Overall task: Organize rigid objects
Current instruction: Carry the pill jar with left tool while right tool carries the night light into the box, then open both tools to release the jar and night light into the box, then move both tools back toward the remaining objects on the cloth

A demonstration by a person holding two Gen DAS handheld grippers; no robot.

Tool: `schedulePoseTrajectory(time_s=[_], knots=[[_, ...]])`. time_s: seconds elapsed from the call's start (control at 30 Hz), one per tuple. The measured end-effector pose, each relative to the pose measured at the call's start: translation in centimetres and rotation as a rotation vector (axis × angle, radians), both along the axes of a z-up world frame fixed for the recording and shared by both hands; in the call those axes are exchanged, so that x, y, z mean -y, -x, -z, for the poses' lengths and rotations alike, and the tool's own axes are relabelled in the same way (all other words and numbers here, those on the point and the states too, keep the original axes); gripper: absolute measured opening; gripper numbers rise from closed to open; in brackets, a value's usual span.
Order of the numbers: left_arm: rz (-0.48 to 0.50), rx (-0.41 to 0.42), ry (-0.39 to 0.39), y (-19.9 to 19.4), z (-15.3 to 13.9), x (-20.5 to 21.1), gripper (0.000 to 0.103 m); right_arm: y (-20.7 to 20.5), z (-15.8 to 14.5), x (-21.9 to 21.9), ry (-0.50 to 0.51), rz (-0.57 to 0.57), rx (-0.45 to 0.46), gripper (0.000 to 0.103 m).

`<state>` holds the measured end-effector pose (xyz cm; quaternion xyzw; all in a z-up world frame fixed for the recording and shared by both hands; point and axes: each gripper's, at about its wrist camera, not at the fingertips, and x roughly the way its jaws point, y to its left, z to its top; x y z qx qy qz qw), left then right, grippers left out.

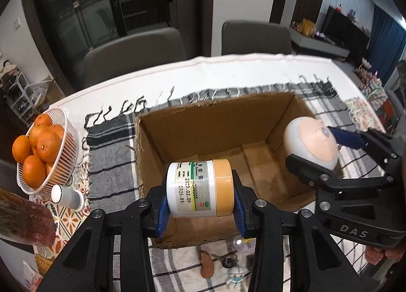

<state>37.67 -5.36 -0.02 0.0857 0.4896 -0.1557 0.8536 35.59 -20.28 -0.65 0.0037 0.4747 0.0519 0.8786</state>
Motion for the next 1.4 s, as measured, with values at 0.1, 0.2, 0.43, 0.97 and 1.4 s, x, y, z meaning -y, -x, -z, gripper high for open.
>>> schedulePoseTrajectory(time_s=[0.1,0.2,0.43,0.97,1.4], knots=[[-0.006,-0.007,-0.03,-0.3,0.6,0.1,0.04,-0.4,0.6,-0.2,0.018,-0.004,-0.027,0.075],[-0.007,-0.034,-0.033,-0.6,1.2,0.1,0.041,-0.8,1.2,-0.1,0.03,-0.005,-0.054,0.075],[-0.028,-0.028,-0.036,-0.6,1.3,0.2,0.058,-1.0,1.4,-0.4,0.046,-0.017,-0.07,0.076],[-0.05,0.103,0.03,3.8,-2.2,-0.8,0.063,3.3,-2.3,0.8,0.016,0.099,0.071,0.076],[-0.079,0.165,0.03,8.2,-4.0,-2.2,0.063,8.0,-4.2,0.1,0.014,0.129,0.124,0.076]])
